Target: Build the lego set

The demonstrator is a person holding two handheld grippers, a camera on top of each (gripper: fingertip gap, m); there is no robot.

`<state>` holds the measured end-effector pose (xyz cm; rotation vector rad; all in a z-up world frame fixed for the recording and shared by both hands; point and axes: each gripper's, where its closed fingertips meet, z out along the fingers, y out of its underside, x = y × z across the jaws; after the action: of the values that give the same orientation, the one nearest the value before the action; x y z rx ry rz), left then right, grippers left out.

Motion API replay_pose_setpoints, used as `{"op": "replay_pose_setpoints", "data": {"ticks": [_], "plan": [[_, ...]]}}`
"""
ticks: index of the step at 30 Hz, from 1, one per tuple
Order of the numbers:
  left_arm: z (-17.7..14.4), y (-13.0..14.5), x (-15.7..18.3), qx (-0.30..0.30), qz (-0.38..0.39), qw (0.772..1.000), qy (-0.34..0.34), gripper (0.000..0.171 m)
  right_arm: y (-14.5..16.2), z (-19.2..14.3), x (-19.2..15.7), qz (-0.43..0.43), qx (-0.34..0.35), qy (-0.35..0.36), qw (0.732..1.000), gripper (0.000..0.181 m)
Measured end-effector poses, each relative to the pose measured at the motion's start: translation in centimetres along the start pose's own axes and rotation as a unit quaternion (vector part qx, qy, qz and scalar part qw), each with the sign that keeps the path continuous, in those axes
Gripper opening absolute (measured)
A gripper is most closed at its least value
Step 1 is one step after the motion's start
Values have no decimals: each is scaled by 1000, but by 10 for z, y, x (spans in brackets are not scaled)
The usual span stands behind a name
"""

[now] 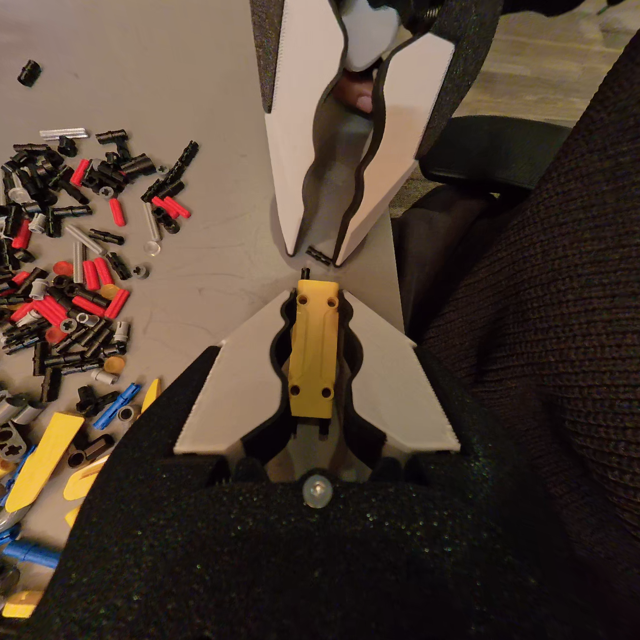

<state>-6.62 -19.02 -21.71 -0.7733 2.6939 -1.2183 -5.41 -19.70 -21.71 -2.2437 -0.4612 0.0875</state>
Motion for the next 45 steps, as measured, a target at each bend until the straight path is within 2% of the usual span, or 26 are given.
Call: {"op": "replay_pose_setpoints", "data": {"ticks": [6,24,28,36,39,45], "plan": [[0,0,0,1,-7,1000,7,23,1,1,-5,-20,-10,-56,998,18],[0,0,0,1,-6,1000,6,23,10,-10,-13,-35,-66,-79,994,16],[0,0,0,1,-7,1000,7,23,12,-13,-11,-38,-74,-79,993,22],[0,0,0,1,-7,1000,7,23,12,-14,-9,-51,-67,-96,992,23],[0,0,0,2,-9,1000,8,23,4,-13,-7,-69,-42,-90,993,23],[0,0,0,2,-14,1000,13,23,3,-7,-10,-105,-36,-139,984,23]]}}
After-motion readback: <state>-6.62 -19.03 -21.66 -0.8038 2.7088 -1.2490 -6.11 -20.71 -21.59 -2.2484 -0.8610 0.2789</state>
